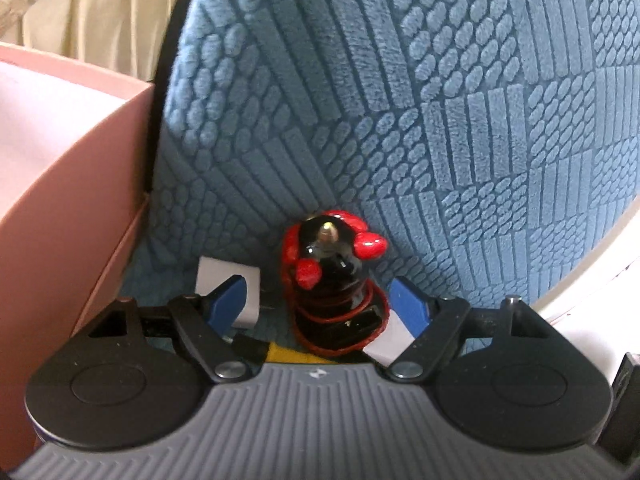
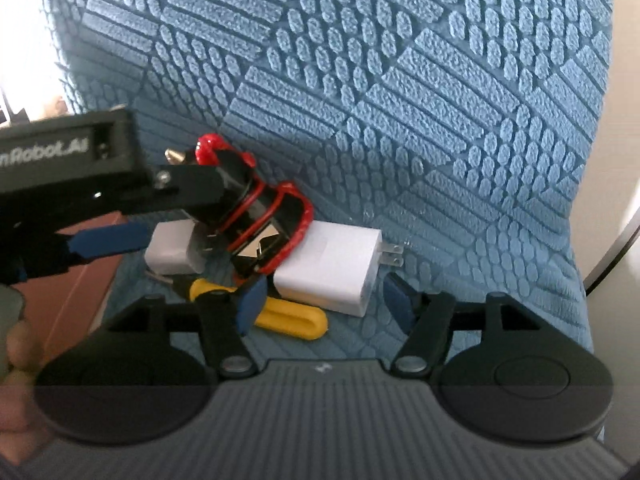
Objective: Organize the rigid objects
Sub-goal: 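Grasp the red-black figurine with the left gripper while the right gripper grasps the white block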
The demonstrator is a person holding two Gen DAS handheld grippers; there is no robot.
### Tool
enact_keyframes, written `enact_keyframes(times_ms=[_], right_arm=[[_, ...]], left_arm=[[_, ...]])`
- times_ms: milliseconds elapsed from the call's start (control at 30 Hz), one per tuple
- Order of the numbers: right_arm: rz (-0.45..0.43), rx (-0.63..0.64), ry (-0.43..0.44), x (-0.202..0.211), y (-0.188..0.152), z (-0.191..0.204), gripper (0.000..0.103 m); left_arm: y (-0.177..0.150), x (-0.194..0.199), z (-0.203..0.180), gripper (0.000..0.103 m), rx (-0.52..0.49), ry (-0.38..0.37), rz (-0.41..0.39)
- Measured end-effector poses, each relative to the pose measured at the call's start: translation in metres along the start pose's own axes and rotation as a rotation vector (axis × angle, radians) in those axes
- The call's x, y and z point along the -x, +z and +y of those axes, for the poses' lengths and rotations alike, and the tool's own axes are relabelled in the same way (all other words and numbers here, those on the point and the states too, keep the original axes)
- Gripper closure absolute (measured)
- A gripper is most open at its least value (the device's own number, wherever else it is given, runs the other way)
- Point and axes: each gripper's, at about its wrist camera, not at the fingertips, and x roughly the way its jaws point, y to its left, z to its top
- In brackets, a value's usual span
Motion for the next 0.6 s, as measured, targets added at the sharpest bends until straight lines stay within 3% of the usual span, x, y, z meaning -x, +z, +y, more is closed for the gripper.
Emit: enact_keyframes(times_ms=[133, 333, 467, 600], right_arm=[[-0.003, -0.017, -0.001, -0.004, 0.001, 0.002, 0.037], [0.001, -0.02, 0.012, -0.005, 0.002, -0.002, 0.046], [0.017, -0.029, -0.004, 0.001, 0.006, -0.002, 0.047], [0.025, -0.064, -0.017, 0.006, 0.013, -0.011, 0.047]], left_arm=[[0.002, -0.008, -0.002, 0.02, 0.008, -0.015, -0.004], [0.005, -0.021, -0.011, 0.021, -0.005, 0.005, 0.003], [0.007, -0.031, -0.017, 0.041, -0.025, 0.022, 0.015], [0.006, -0.033, -0.022, 0.042, -0.035, 0.031, 0.024]])
